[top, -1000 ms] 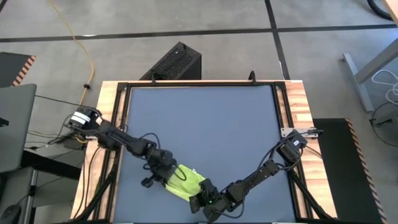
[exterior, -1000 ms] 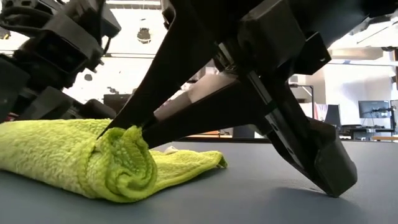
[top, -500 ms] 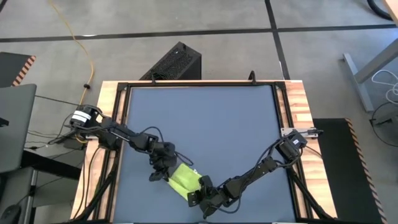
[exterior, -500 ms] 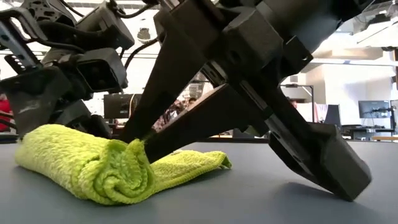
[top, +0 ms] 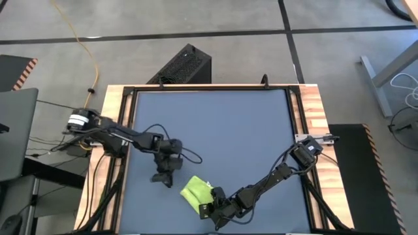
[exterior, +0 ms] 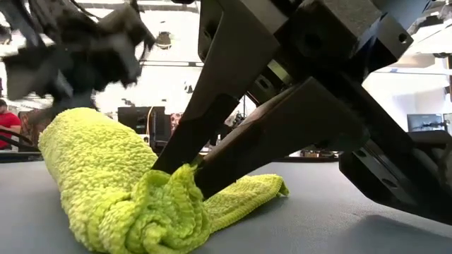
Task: Roll towel
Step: Roll the green towel
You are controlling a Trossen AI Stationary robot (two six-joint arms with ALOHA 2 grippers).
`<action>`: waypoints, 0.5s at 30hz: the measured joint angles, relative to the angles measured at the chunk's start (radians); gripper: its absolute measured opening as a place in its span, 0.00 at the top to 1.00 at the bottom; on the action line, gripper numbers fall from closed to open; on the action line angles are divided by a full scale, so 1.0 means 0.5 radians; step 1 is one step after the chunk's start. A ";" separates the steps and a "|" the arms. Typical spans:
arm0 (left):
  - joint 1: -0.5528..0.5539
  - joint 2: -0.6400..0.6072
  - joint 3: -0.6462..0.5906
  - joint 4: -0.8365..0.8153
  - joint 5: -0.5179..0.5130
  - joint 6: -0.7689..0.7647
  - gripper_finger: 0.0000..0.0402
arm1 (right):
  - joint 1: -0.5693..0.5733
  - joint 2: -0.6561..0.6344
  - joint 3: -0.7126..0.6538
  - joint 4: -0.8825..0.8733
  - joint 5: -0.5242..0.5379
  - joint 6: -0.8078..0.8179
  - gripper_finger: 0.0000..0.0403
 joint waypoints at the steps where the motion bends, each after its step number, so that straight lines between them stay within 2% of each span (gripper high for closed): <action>1: -0.008 -0.083 0.001 0.011 0.000 0.053 0.81 | 0.000 0.000 0.000 0.000 0.005 0.000 0.95; 4: -0.079 -0.322 0.001 0.079 -0.210 0.192 0.83 | -0.012 0.000 0.000 0.000 0.010 -0.005 0.95; 8: -0.326 -0.556 0.009 0.373 -0.751 0.309 0.87 | -0.027 0.000 0.000 -0.003 0.003 -0.016 0.95; 11: -0.535 -0.493 0.008 0.588 -1.151 0.360 0.90 | -0.039 -0.001 0.000 -0.003 0.008 -0.027 0.95; 15: -0.654 -0.210 0.007 0.743 -1.370 0.242 0.97 | -0.041 -0.001 0.000 -0.003 0.009 -0.029 0.95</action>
